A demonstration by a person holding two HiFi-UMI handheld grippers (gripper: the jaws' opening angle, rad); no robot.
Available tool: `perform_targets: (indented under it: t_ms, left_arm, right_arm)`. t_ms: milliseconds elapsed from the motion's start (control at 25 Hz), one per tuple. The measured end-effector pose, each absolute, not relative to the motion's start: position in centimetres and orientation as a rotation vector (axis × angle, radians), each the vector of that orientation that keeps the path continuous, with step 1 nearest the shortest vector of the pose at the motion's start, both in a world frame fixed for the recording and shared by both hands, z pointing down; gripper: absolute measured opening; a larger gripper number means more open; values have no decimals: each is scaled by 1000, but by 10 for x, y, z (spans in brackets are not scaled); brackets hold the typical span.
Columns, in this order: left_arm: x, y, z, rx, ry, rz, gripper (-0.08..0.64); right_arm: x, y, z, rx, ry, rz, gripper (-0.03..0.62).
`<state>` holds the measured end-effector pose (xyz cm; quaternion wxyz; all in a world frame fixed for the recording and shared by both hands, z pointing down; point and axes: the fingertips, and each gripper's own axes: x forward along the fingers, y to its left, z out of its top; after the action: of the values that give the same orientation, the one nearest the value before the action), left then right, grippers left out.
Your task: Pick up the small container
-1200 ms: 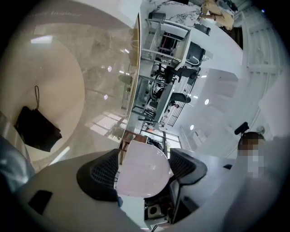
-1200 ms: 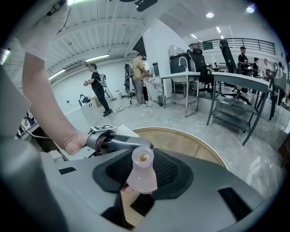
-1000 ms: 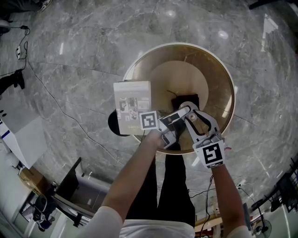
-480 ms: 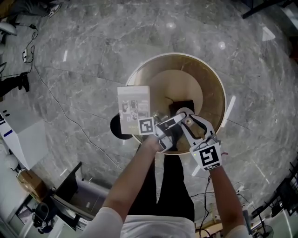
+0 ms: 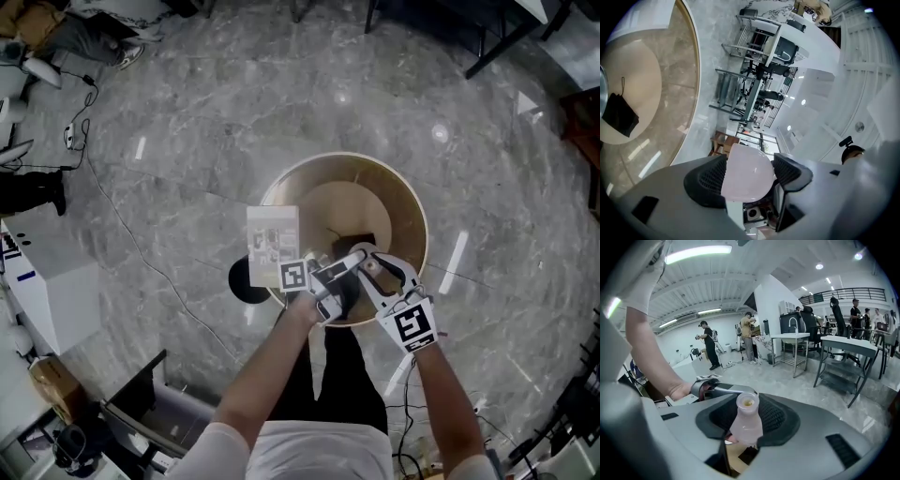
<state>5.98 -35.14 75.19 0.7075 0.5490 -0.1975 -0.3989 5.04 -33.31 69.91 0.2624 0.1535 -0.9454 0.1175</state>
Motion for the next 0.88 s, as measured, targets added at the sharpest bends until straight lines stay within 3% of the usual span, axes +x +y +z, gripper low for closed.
perform_targets:
  t_ms: [880]
  left_arm:
    - [99,-312,552,1295,-435,-938,322]
  right_arm:
    - [92,-292,502,407,-2660,274,150]
